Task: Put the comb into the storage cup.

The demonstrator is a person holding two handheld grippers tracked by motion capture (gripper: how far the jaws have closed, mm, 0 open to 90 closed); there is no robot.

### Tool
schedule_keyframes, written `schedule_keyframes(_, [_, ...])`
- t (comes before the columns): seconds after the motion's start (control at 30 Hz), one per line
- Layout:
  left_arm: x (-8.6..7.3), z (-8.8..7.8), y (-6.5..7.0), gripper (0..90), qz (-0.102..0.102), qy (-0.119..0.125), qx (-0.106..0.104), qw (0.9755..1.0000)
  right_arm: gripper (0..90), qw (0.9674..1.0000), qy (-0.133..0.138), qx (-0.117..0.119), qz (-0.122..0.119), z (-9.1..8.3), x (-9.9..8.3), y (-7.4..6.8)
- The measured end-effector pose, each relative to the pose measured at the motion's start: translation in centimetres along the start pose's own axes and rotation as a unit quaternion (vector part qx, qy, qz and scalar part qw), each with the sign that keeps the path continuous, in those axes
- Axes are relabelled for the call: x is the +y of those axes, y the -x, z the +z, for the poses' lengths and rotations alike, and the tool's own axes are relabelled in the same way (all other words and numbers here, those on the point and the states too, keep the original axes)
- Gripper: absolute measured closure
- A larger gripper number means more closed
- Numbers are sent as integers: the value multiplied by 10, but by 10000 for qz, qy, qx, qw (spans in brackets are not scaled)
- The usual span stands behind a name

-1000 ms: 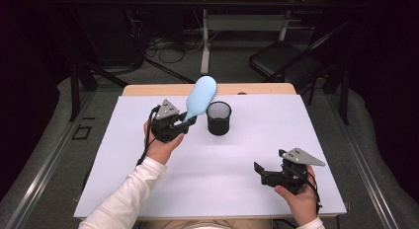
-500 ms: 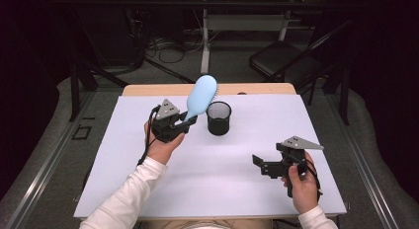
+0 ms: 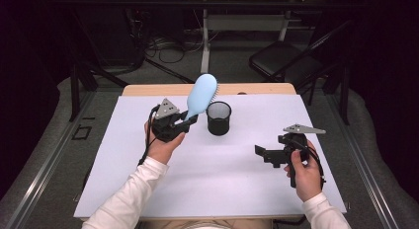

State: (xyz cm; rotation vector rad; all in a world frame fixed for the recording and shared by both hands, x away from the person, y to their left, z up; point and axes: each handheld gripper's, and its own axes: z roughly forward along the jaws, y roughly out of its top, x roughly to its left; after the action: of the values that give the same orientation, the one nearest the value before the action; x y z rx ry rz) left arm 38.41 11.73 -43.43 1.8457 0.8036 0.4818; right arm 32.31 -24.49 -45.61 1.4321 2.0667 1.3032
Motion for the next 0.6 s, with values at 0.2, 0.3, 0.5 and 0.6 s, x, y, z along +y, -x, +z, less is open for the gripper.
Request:
schedule_keyframes(0.2, [0, 0, 0, 696, 6, 34, -3, 10000, 0, 10000, -64, 53, 10, 1, 14, -2])
schedule_keyframes(0.3, [0, 1, 1, 696, 25, 32, -4, 10000, 0, 9999, -94, 106, 67, 2, 21, -3])
schedule_keyframes(0.5, [0, 2, 3, 696, 49, 85, -7, 10000, 0, 9998, -150, 139, 75, 5, 36, -5])
schedule_keyframes(0.6, [0, 2, 3, 696, 52, 114, -34, 9999, 0, 9996, -161, 183, 131, 7, 43, -3])
